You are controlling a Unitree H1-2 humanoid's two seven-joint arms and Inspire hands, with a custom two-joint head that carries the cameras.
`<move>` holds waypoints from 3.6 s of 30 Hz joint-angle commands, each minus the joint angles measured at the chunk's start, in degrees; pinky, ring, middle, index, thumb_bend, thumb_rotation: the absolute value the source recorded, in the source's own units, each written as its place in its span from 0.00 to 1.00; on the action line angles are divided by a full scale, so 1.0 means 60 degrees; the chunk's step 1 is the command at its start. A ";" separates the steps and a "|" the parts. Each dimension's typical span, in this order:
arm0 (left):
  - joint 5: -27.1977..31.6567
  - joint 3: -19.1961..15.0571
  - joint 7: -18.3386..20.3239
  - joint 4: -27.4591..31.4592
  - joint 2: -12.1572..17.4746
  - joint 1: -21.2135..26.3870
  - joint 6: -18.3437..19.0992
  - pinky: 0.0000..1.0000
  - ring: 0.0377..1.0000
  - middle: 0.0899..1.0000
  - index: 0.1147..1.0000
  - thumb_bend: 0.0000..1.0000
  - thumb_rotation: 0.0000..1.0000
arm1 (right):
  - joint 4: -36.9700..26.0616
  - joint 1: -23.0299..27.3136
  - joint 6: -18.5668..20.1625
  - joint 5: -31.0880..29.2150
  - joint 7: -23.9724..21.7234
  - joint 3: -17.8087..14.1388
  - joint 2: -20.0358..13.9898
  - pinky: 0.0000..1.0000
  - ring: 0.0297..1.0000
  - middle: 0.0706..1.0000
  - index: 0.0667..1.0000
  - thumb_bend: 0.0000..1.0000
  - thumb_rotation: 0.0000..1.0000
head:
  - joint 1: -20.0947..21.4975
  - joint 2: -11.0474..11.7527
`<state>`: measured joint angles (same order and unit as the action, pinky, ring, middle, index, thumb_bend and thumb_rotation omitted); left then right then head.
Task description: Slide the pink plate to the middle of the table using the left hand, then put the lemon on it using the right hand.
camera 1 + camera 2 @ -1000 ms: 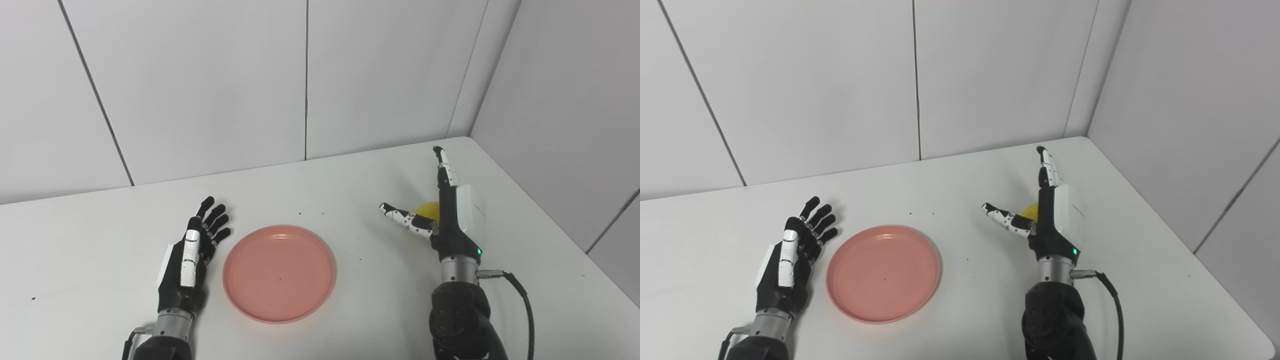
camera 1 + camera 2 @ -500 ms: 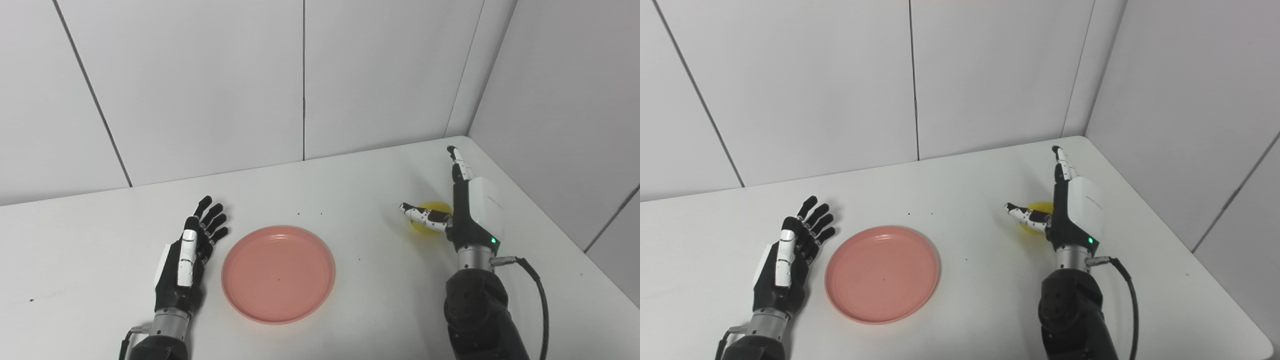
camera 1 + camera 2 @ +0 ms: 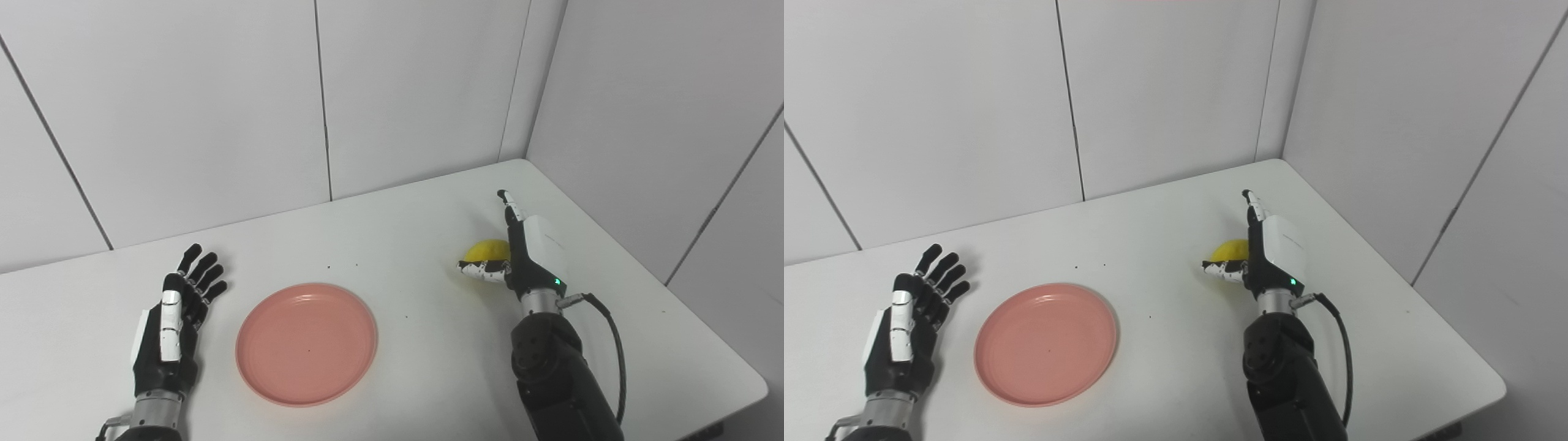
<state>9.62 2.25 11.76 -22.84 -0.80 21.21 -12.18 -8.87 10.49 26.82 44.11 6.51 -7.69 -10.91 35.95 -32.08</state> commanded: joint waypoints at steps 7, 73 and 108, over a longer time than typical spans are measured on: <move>-0.0080 0.0017 0.0129 -0.0495 0.0124 -0.0742 -0.0153 0.86 0.89 0.89 0.89 0.69 1.00 | 0.0355 0.0400 0.0003 0.0020 0.0032 -0.0008 -0.0164 0.70 0.84 0.89 0.89 0.88 0.10 | -0.0095 -0.0043; -0.0273 0.0381 -0.0214 0.1360 -0.0475 -0.1552 0.1032 0.90 0.91 0.91 0.90 0.66 1.00 | -0.0172 0.0283 -0.1961 -0.1671 0.1938 0.1228 0.0219 0.27 0.34 0.37 0.49 0.52 0.00 | -0.2164 -0.0404; -0.1435 0.0875 -0.1072 0.1712 -0.1213 -0.1709 0.0876 0.97 0.95 0.94 0.93 0.54 1.00 | -0.0382 0.0384 -0.3096 -0.1972 0.0279 0.3254 0.0644 0.34 0.36 0.44 0.51 0.51 0.00 | -0.4254 -0.0187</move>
<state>0.82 7.30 5.45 -11.20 -7.43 13.06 -5.51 -10.34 10.64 11.87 32.13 7.79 11.97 -7.06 10.46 -33.14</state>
